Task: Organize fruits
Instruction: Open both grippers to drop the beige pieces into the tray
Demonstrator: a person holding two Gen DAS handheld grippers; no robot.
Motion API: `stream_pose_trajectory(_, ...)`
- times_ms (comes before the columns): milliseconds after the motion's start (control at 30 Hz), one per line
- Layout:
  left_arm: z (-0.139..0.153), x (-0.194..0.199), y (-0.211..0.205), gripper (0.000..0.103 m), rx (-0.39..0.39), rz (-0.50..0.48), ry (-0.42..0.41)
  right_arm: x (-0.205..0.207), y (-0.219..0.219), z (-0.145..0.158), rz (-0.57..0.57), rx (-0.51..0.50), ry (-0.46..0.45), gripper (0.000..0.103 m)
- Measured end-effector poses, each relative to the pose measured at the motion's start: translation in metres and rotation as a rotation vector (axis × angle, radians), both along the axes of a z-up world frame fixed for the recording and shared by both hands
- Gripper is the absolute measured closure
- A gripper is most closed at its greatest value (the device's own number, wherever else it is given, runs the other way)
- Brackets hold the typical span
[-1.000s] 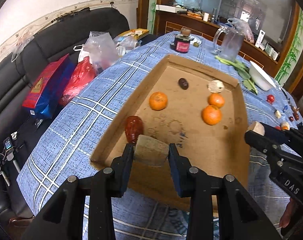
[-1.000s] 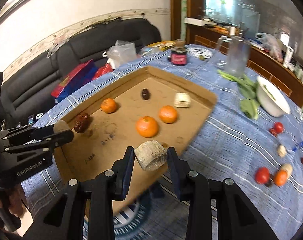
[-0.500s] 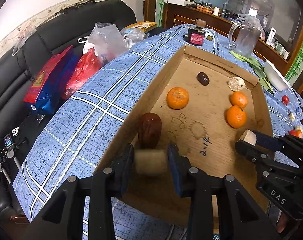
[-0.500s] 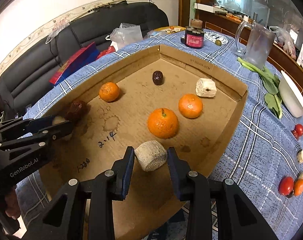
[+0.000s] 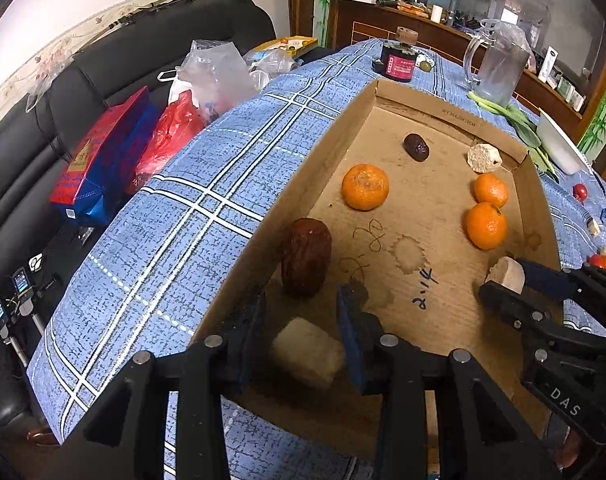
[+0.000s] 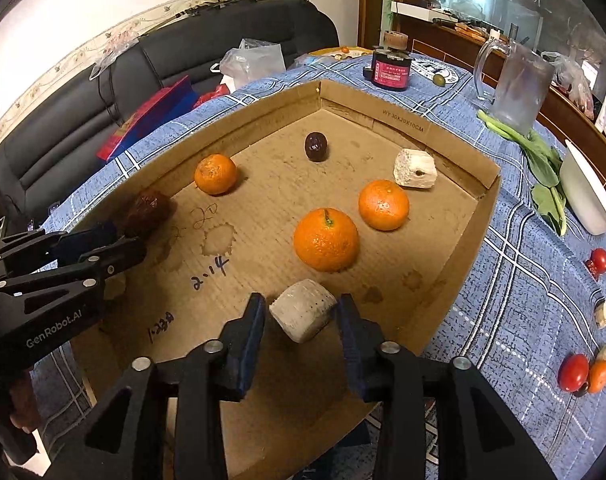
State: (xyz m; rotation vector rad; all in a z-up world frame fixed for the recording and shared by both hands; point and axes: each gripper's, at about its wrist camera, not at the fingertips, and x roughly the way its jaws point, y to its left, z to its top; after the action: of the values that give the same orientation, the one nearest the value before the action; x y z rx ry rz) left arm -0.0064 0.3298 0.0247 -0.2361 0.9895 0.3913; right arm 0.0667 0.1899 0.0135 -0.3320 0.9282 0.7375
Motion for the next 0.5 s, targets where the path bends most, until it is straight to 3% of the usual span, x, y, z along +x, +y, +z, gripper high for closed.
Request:
stream_pose_trajectory(100,0.003,-0.003,-0.002,0.06,0.009,-0.002,0.002,-0.004,-0.003,0.003,-0.006,0.003,-0.014,0.048)
stream_pose_trajectory(333,0.014,-0.013,-0.007,0.049,0.024,0.005,-0.022,-0.015,-0.016,0.016,-0.012,0.019,-0.031,0.048)
stream_pose_trajectory(500,0.024,-0.021,-0.01,0.049,0.04,0.016,-0.043,-0.025,-0.031,0.027,-0.025,0.04,-0.045,0.048)
